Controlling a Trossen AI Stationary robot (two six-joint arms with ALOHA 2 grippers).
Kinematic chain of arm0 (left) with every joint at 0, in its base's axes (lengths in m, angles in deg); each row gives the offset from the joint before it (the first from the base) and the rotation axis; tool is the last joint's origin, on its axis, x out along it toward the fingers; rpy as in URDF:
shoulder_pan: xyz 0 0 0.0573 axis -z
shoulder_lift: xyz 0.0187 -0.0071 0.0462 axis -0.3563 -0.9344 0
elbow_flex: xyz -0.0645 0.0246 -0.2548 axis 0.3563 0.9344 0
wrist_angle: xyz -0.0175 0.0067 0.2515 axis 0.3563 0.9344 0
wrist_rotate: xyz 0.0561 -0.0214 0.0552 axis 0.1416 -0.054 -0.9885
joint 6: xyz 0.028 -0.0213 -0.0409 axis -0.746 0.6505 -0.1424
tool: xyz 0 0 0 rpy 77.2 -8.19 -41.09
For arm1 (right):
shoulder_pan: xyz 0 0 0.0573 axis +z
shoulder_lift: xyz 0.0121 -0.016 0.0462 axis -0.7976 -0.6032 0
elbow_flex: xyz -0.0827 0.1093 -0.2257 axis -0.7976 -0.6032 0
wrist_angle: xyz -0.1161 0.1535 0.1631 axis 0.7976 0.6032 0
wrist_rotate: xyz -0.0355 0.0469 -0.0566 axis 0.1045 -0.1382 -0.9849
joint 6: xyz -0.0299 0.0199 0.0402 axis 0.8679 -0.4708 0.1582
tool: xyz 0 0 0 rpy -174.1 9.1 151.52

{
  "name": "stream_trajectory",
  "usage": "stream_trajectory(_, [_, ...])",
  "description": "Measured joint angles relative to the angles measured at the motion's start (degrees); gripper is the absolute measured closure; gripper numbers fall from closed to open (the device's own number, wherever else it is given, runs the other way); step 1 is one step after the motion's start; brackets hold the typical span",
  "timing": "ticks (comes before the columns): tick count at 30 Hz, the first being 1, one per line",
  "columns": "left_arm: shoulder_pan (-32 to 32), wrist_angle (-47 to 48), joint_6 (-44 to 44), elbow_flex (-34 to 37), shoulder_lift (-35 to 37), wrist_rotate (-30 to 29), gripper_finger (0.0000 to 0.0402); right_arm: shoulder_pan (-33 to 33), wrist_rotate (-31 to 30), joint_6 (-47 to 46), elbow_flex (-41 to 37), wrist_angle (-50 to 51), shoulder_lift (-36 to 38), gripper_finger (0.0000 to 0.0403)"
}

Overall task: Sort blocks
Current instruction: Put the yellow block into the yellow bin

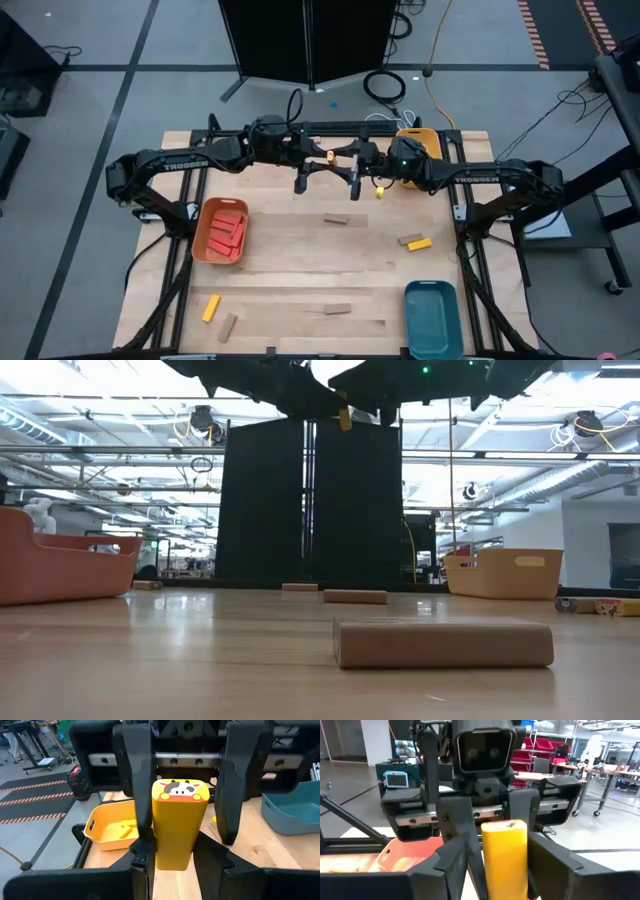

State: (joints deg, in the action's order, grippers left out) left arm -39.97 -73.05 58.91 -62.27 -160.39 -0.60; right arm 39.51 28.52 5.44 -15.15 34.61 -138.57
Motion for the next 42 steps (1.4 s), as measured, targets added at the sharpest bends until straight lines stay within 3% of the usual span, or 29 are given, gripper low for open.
stream_trajectory(8, [0.02, 0.36, 0.30, 0.00, 0.00, -0.23, 0.0299, -0.04, -0.33, 0.47, 0.62, 0.18, -0.06, 0.0296])
stream_trajectory(12, [0.04, 0.27, 0.15, 0.00, 0.02, -0.64, 0.0259, -0.04, -0.24, 0.38, 0.62, 0.25, 0.54, 0.0321])
stream_trajectory(17, [-0.02, 1.67, 0.56, 0.00, 0.09, -4.44, 0.0206, -1.06, -0.37, 0.03, 0.62, 1.83, 3.54, 0.0314])
stream_trajectory(21, [-1.13, 8.92, 2.81, -0.06, 1.74, -10.86, 0.0183, -3.19, -7.28, 0.03, 0.73, 12.83, 10.01, 0.0306])
stream_trajectory(25, [-3.26, 20.06, 2.92, -0.09, 2.40, -11.52, 0.0179, -7.12, -15.33, -2.11, 0.79, 32.47, 15.66, 0.0307])
stream_trajectory(31, [-4.24, 25.91, 2.98, -0.01, 1.75, -11.43, 0.0178, -15.06, -16.87, -9.63, 0.64, 58.65, 15.93, 0.0306])
stream_trajectory(42, [-4.13, 23.20, 2.98, 0.00, 1.77, -10.88, 0.0178, -27.49, -17.93, -10.12, 0.62, 68.25, 7.01, 0.0305])
